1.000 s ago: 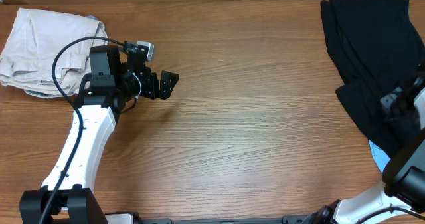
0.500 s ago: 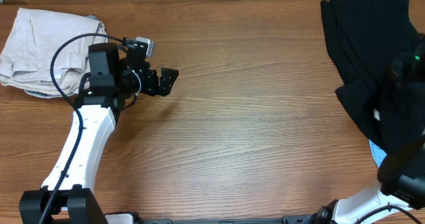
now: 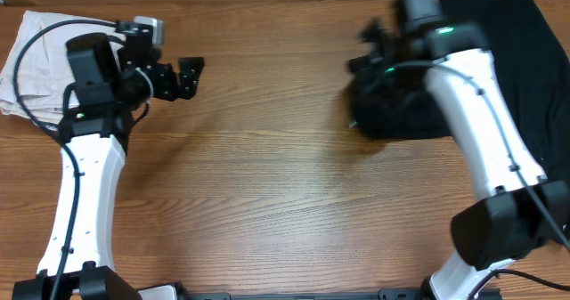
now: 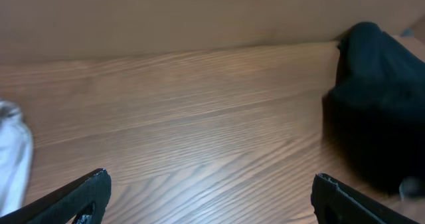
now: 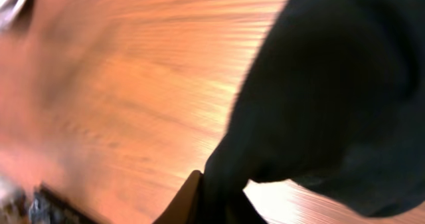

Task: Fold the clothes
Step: 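Drag the black shirt leftward to the table center with the right gripper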

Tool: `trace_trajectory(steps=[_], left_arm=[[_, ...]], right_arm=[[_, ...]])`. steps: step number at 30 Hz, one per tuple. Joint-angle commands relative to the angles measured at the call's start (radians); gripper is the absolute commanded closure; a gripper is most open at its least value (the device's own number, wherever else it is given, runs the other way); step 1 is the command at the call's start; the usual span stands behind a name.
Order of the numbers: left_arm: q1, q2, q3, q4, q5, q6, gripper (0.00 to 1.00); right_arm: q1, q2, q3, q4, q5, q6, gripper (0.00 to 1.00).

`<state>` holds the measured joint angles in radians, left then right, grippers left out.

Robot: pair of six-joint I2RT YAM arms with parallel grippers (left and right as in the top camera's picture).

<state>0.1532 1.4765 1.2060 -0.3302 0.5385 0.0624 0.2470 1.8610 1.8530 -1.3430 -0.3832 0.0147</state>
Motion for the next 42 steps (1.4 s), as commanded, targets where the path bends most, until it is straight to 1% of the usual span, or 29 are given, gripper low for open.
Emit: trace_trajectory(steps=[1, 6, 9, 11, 12, 14, 15, 16, 18, 19, 21, 24, 29, 33, 36, 42], left_arm=[[0.059, -0.021, 0.024, -0.021, 0.001, 0.015, 0.03], [0.103, -0.021, 0.024, -0.044, 0.001, 0.016, 0.02], [0.106, -0.021, 0.024, -0.048, 0.0, 0.017, 0.02], [0.106, -0.021, 0.024, -0.051, 0.001, 0.017, 0.02], [0.106, -0.021, 0.024, -0.051, 0.002, 0.016, 0.02], [0.102, -0.021, 0.024, -0.053, 0.001, 0.017, 0.02], [0.101, -0.021, 0.024, -0.055, 0.001, 0.017, 0.02], [0.101, -0.021, 0.024, -0.058, 0.001, 0.017, 0.02], [0.101, -0.021, 0.024, -0.064, 0.001, 0.017, 0.03], [0.101, -0.021, 0.024, -0.066, 0.001, 0.016, 0.03], [0.101, -0.02, 0.024, -0.071, 0.001, 0.016, 0.03], [0.1, -0.019, 0.024, -0.087, 0.002, 0.016, 0.03], [0.056, -0.003, 0.024, -0.143, 0.005, 0.032, 0.07], [-0.057, 0.049, 0.024, -0.193, -0.018, 0.124, 0.09], [-0.163, 0.116, 0.024, -0.185, -0.082, 0.149, 0.07], [-0.364, 0.271, 0.024, -0.105, -0.205, 0.151, 0.05]], right_arm=[[0.173, -0.035, 0.018, 0.011, -0.029, -0.007, 0.82], [0.36, -0.018, 0.018, 0.013, -0.022, -0.007, 0.73], [0.457, -0.005, 0.018, -0.003, -0.022, -0.008, 0.7], [0.512, 0.0, 0.018, -0.019, -0.017, -0.007, 0.7], [0.532, 0.001, 0.018, -0.025, 0.009, 0.015, 0.73], [0.555, 0.0, 0.018, -0.028, 0.129, 0.142, 0.73], [0.556, 0.0, 0.018, -0.032, 0.203, 0.211, 0.69], [0.553, 0.0, 0.018, -0.035, 0.279, 0.279, 0.62], [0.521, 0.0, 0.018, -0.039, 0.383, 0.368, 0.4], [0.5, 0.0, 0.018, -0.036, 0.407, 0.379, 0.36], [0.451, 0.002, 0.016, -0.025, 0.412, 0.379, 0.32], [0.384, 0.004, 0.003, -0.003, 0.411, 0.379, 0.3], [0.299, 0.004, -0.074, 0.029, 0.412, 0.379, 0.29], [0.205, 0.004, -0.107, 0.029, 0.407, 0.38, 0.23], [0.13, 0.004, -0.107, 0.029, 0.408, 0.383, 0.23], [-0.044, 0.004, -0.107, 0.029, 0.408, 0.378, 0.19]])
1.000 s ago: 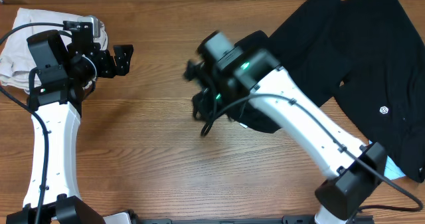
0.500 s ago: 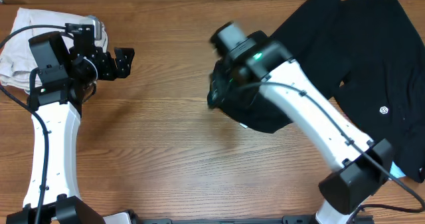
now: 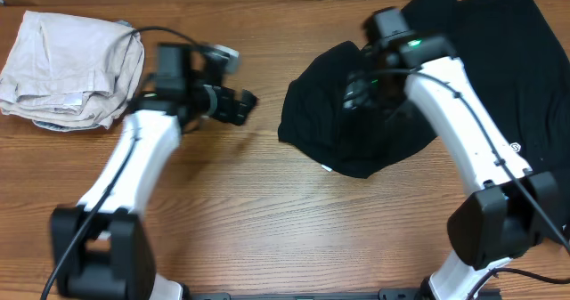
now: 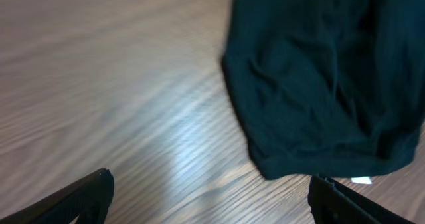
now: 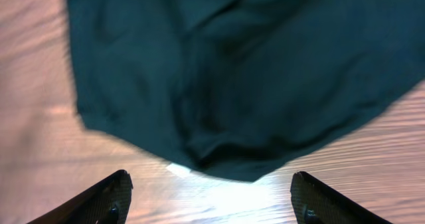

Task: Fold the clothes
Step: 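Drag the black shirt leftward to the table center with the right gripper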

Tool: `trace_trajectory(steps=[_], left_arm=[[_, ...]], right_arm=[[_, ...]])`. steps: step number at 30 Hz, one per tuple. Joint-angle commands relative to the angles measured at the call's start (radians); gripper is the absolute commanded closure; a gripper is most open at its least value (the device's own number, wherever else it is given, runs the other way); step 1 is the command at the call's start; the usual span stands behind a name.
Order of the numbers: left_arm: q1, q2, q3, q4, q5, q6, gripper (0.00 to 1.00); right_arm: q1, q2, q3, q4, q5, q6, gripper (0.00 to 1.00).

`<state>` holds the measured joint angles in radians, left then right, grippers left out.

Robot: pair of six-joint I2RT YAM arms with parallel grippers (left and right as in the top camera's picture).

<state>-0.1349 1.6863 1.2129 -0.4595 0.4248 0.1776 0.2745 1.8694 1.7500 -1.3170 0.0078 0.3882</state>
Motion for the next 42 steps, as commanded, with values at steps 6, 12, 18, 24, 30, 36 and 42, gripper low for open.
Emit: trace_trajectory(steps=[6, 12, 18, 24, 30, 36, 42], left_arm=[[-0.238, 0.186, 0.022, 0.104, -0.306, 0.023, 0.04], [-0.319, 0.272, 0.025, 0.164, -0.404, 0.016, 0.06], [-0.346, 0.358, 0.025, 0.17, -0.496, 0.016, 0.14], [-0.346, 0.384, 0.025, 0.169, -0.495, -0.022, 0.53], [-0.337, 0.378, 0.034, 0.133, -0.593, -0.122, 0.96], [-0.25, 0.364, 0.137, -0.112, -0.786, -0.238, 0.96], [-0.119, 0.364, 0.247, -0.259, -0.849, -0.236, 0.85]], right_arm=[[-0.204, -0.005, -0.004, 0.001, 0.002, 0.003, 0.19], [-0.237, -0.005, -0.004, -0.005, -0.002, -0.015, 0.18], [-0.237, -0.005, -0.004, -0.004, -0.002, -0.022, 0.18], [-0.237, -0.005, -0.004, 0.0, -0.002, -0.021, 0.18], [-0.237, -0.005, -0.004, -0.003, -0.003, -0.021, 0.19], [-0.237, -0.005, -0.005, -0.004, -0.023, -0.021, 0.19], [-0.235, -0.005, -0.031, 0.024, -0.068, -0.021, 0.2]])
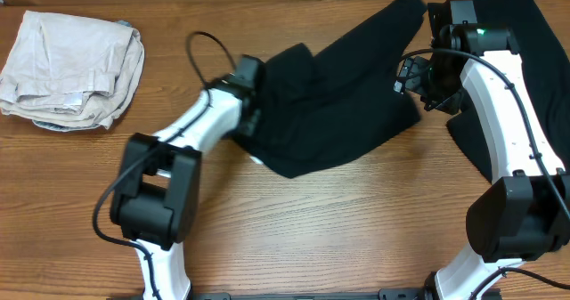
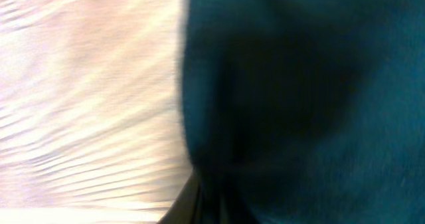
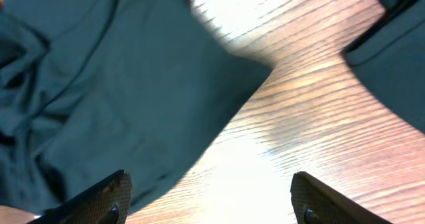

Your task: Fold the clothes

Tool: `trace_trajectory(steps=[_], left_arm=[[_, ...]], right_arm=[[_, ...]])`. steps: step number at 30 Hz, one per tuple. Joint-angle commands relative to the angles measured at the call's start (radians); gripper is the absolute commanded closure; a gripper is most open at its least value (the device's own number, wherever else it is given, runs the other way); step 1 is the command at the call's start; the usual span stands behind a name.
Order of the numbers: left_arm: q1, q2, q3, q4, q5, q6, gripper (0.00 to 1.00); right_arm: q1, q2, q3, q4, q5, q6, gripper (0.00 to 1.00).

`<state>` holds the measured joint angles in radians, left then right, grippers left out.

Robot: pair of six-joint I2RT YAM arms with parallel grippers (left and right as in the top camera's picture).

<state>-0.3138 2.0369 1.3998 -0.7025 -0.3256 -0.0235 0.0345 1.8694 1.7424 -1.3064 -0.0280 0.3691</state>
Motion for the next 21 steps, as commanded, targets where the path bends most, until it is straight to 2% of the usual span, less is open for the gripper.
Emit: trace_trajectory(steps=[1, 8, 13, 16, 18, 21], left_arm=[[0.079, 0.014, 0.068, -0.016, -0.103, -0.031, 0.8], [0.183, 0.014, 0.164, 0.023, -0.103, 0.002, 0.57], [0.185, 0.014, 0.365, -0.097, -0.063, 0.001, 0.34], [0.171, 0.014, 0.491, -0.199, 0.01, 0.001, 0.22], [0.167, 0.014, 0.552, -0.249, 0.052, 0.001, 0.18], [0.167, 0.014, 0.612, -0.301, 0.121, -0.003, 0.18]], right_arm=[[0.005, -0.005, -0.032, 0.019, -0.039, -0.002, 0.2], [0.021, -0.004, -0.158, 0.139, -0.1, -0.002, 0.24], [0.025, -0.004, -0.314, 0.308, -0.105, -0.002, 0.25], [0.025, -0.004, -0.428, 0.425, -0.122, -0.006, 0.29], [0.025, -0.004, -0.494, 0.486, -0.139, -0.011, 0.31], [0.025, -0.004, -0.573, 0.57, -0.138, -0.032, 0.31]])
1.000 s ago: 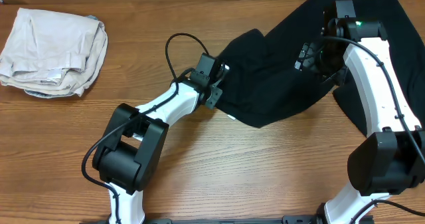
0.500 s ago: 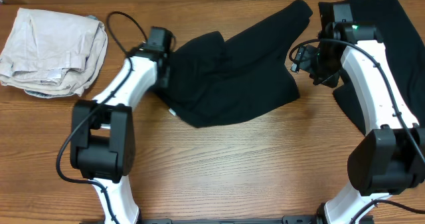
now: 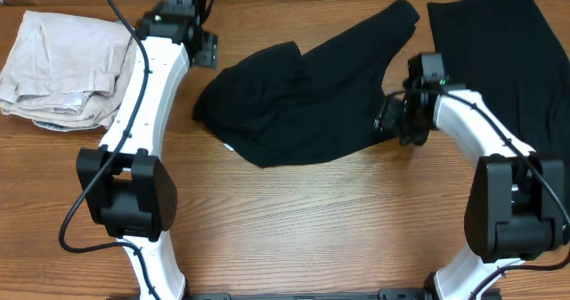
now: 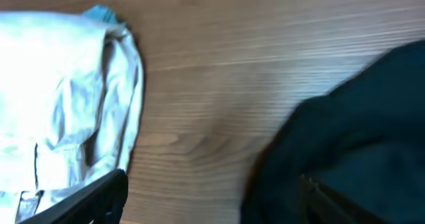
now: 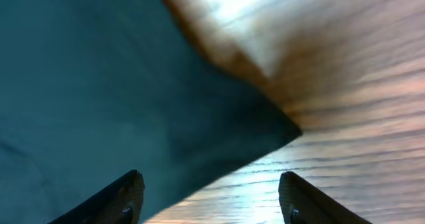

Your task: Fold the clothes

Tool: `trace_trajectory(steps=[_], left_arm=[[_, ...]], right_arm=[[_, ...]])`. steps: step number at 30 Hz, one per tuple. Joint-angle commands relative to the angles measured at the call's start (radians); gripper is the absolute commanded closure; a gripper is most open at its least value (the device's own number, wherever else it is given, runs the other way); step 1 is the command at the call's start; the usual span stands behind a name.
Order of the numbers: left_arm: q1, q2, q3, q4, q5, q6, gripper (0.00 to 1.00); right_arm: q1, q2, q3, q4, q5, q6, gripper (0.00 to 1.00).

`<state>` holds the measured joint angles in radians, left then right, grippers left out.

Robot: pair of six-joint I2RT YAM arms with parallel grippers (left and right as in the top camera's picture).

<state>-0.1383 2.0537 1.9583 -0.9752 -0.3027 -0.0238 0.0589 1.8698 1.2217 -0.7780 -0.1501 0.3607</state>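
A black garment (image 3: 303, 95) lies loosely spread across the middle of the table, one sleeve reaching toward the back. My left gripper (image 3: 203, 49) hovers open off its back-left side. In the left wrist view the left gripper (image 4: 212, 184) has bare wood between its fingers, with the black garment (image 4: 345, 137) to the right. My right gripper (image 3: 396, 122) is low at the garment's right corner. It is open in the right wrist view (image 5: 209, 184), and the pointed corner of the black cloth (image 5: 99, 84) lies just ahead of the fingers.
A folded pile of white clothes (image 3: 67, 60) sits at the back left, also in the left wrist view as white clothes (image 4: 60, 98). A second black garment (image 3: 490, 51) lies flat at the back right. The wooden table (image 3: 294, 229) shows in front.
My left gripper was shut on the garment's left edge; now it is open and farther back-left, off the cloth. The garment's left edge lies farther left. My right gripper has come down to the right corner.
First my right gripper held the black garment bunched at the right while the left stood open at the left. Then the garment lay dropped in the middle, both grippers open. Later the left was shut on its left edge. Now the garment lies wider and both grippers are open.
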Motion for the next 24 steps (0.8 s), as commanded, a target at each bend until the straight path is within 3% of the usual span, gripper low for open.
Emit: trace_trajectory(steps=[1, 8, 13, 14, 16, 17, 24], left_arm=[[-0.008, -0.003, 0.063, -0.038, 0.118, -0.003, 0.18], [-0.008, -0.003, 0.075, -0.064, 0.19, -0.003, 0.17], [-0.008, -0.003, 0.075, -0.068, 0.198, -0.003, 0.16], [-0.008, -0.003, 0.076, -0.07, 0.2, -0.003, 0.16], [-0.008, -0.003, 0.075, -0.071, 0.203, -0.006, 0.17], [-0.008, -0.003, 0.075, -0.071, 0.204, -0.007, 0.16], [-0.008, -0.003, 0.075, -0.071, 0.204, -0.006, 0.17]], right_arm=[[0.001, -0.005, -0.074, 0.073, -0.016, -0.029, 0.32], [0.001, -0.005, -0.199, 0.302, -0.008, -0.047, 0.39], [0.001, -0.005, -0.248, 0.368, -0.008, -0.046, 0.48], [0.001, -0.005, -0.25, 0.365, -0.008, -0.046, 0.54], [0.001, -0.005, -0.25, 0.352, -0.009, -0.043, 0.93], [0.001, -0.005, -0.249, 0.343, -0.01, -0.029, 0.96], [0.001, -0.008, -0.148, 0.158, -0.095, -0.016, 0.96]])
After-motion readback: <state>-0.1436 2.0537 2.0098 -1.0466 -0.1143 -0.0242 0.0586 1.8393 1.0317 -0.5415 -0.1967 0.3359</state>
